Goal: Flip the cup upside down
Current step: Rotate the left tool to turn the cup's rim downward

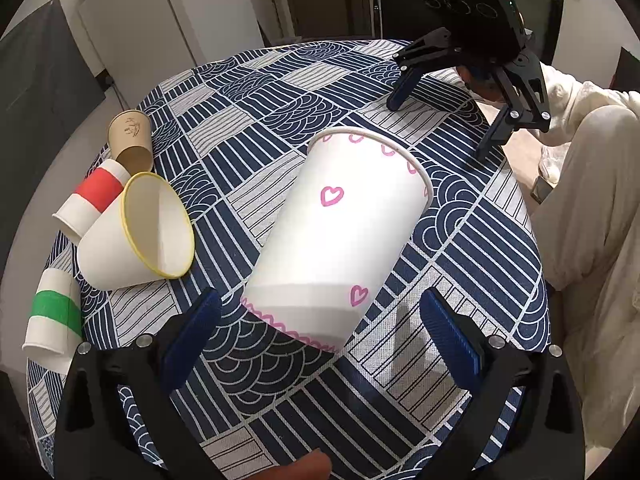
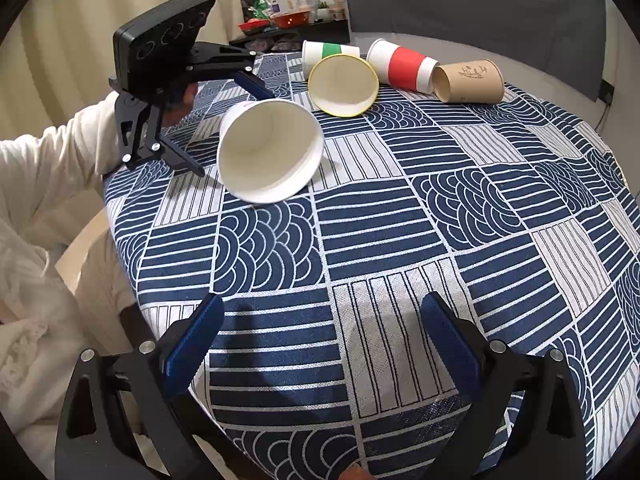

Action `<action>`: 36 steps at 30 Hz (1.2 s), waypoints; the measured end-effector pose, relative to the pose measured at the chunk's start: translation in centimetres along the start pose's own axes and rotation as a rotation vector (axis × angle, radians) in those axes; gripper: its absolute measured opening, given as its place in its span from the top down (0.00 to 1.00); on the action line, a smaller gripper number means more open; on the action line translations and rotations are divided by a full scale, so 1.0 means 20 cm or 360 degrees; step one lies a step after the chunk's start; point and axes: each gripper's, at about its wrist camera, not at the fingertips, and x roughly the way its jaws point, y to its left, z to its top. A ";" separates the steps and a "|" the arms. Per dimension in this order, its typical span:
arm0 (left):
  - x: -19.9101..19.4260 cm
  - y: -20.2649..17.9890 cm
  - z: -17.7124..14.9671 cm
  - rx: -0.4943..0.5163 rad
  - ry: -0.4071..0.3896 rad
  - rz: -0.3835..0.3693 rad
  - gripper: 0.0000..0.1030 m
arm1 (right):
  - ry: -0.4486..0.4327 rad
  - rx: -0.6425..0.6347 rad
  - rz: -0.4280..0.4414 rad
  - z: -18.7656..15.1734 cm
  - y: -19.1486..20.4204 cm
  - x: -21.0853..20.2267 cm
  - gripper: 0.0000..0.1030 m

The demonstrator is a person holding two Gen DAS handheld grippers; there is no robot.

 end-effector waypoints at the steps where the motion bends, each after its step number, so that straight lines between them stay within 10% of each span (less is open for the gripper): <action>1: 0.01 0.01 0.00 -0.0008 0.0008 -0.0024 0.08 | 0.0005 0.0001 0.0005 0.00 0.00 0.01 0.08; 5: 0.03 0.02 0.02 -0.0029 0.0019 -0.0023 0.35 | -0.0014 0.0012 0.0036 0.00 -0.03 0.01 0.08; 36: -0.29 0.23 -0.03 -0.0456 -0.0065 0.0411 0.42 | -0.0102 0.0052 0.0005 0.03 0.06 0.01 0.08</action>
